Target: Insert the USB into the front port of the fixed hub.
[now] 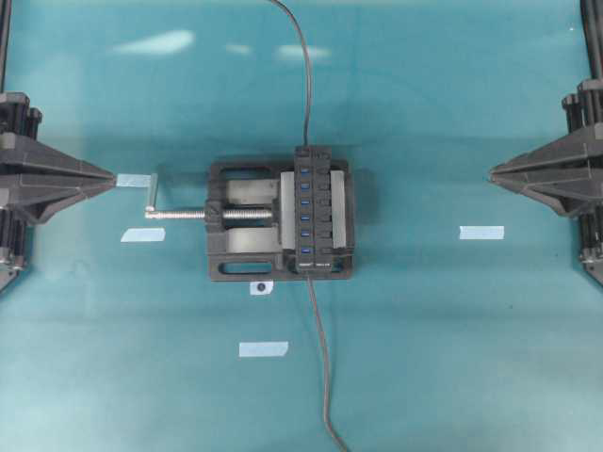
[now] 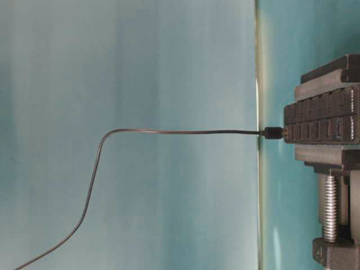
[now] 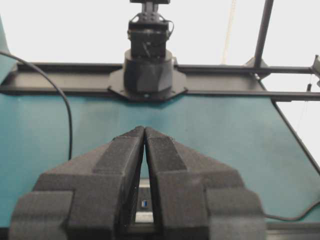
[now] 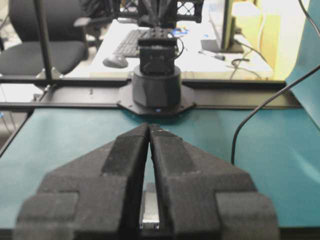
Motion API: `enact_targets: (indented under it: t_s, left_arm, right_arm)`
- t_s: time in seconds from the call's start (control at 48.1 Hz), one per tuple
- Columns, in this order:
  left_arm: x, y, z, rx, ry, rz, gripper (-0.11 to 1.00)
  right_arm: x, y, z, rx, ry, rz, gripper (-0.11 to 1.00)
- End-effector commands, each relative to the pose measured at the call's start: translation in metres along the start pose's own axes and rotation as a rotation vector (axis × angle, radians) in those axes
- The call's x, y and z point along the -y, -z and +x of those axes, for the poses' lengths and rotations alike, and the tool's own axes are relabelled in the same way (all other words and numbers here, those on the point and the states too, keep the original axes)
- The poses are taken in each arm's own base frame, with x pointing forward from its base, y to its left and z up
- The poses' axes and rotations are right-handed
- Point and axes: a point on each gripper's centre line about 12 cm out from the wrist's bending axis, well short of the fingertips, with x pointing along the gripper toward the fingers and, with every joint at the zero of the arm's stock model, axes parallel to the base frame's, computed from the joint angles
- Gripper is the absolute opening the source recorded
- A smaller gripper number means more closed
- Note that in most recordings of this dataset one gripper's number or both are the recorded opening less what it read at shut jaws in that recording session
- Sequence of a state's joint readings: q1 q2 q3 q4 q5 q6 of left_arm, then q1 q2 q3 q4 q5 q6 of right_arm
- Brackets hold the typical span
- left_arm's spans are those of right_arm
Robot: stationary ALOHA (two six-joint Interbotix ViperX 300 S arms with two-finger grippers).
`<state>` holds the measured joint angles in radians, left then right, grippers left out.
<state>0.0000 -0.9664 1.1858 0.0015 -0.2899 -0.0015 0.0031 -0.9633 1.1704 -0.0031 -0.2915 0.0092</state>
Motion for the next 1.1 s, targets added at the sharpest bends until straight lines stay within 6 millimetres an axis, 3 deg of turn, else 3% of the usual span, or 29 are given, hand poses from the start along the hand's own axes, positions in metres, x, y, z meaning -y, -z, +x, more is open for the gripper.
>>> enact_targets:
  t_s: [0.0, 0.125, 0.187, 0.478, 0.77, 1.082]
  left_arm:
    - [0.000, -0.006, 0.002, 0.021, 0.000, -0.020, 0.13]
    - [0.000, -0.006, 0.002, 0.020, 0.003, -0.054, 0.00]
    - [0.000, -0.006, 0.002, 0.018, 0.004, -0.062, 0.00]
    - [0.001, 0.002, 0.003, -0.058, 0.002, -0.059, 0.00]
    - [0.000, 0.017, 0.002, -0.242, -0.004, -0.047, 0.00]
    - [0.000, 0.018, 0.001, -0.262, -0.007, -0.049, 0.00]
  right_arm:
    - [0.001, 0.001, 0.001, -0.001, 0.007, 0.011, 0.16]
    - [0.003, 0.008, -0.003, -0.033, 0.021, 0.090, 0.01]
    - [0.003, 0.013, -0.004, -0.057, 0.022, 0.114, -0.02]
    - [0.009, 0.022, -0.003, -0.183, 0.060, 0.145, -0.02]
    - [0.030, 0.029, 0.002, -0.404, 0.169, 0.127, -0.02]
    - [0.043, 0.040, 0.030, -0.523, 0.198, 0.051, -0.02]
